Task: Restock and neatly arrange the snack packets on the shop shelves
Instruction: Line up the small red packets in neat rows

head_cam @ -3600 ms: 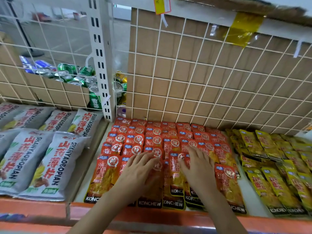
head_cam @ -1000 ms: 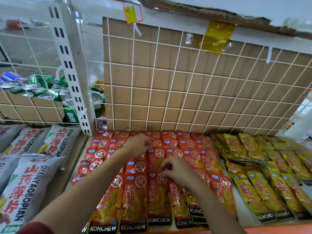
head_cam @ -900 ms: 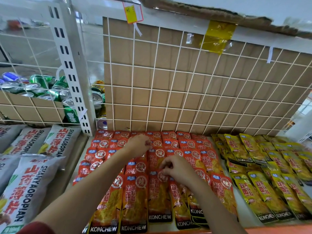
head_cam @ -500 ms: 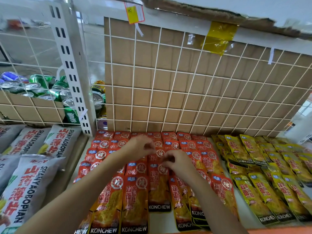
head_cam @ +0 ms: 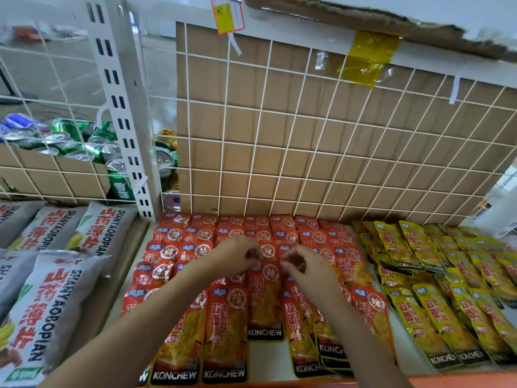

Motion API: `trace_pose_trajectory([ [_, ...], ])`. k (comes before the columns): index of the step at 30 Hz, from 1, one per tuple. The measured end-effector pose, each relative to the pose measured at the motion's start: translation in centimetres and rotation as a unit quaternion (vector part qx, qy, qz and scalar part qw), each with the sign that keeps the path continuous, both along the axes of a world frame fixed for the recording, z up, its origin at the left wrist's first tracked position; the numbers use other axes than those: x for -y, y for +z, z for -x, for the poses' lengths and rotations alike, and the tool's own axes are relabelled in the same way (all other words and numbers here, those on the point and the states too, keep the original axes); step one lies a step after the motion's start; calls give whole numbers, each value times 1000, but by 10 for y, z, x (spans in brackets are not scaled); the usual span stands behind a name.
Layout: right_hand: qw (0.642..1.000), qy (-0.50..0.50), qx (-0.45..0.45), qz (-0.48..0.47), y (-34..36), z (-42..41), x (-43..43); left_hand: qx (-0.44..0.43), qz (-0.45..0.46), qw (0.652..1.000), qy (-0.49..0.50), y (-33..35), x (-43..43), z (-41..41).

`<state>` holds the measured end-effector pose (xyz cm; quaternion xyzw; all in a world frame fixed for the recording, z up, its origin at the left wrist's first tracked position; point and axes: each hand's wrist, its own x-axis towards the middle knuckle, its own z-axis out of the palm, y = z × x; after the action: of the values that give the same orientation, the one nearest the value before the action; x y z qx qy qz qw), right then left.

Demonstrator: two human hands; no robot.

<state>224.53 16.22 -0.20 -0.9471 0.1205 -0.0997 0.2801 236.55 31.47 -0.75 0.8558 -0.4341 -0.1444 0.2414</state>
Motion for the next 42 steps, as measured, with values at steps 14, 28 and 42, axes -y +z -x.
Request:
trace_pose_trajectory([
  [14,993,-107,11,51,-3,62,22,148,88,985,5,-19,-24,52],
  [28,990,-135,-48,20,-7,77,27,251,-105,962,-7,-45,-37,106],
  [42,956,-96,126,-246,-6,81,43,221,38,974,19,-41,-38,108],
])
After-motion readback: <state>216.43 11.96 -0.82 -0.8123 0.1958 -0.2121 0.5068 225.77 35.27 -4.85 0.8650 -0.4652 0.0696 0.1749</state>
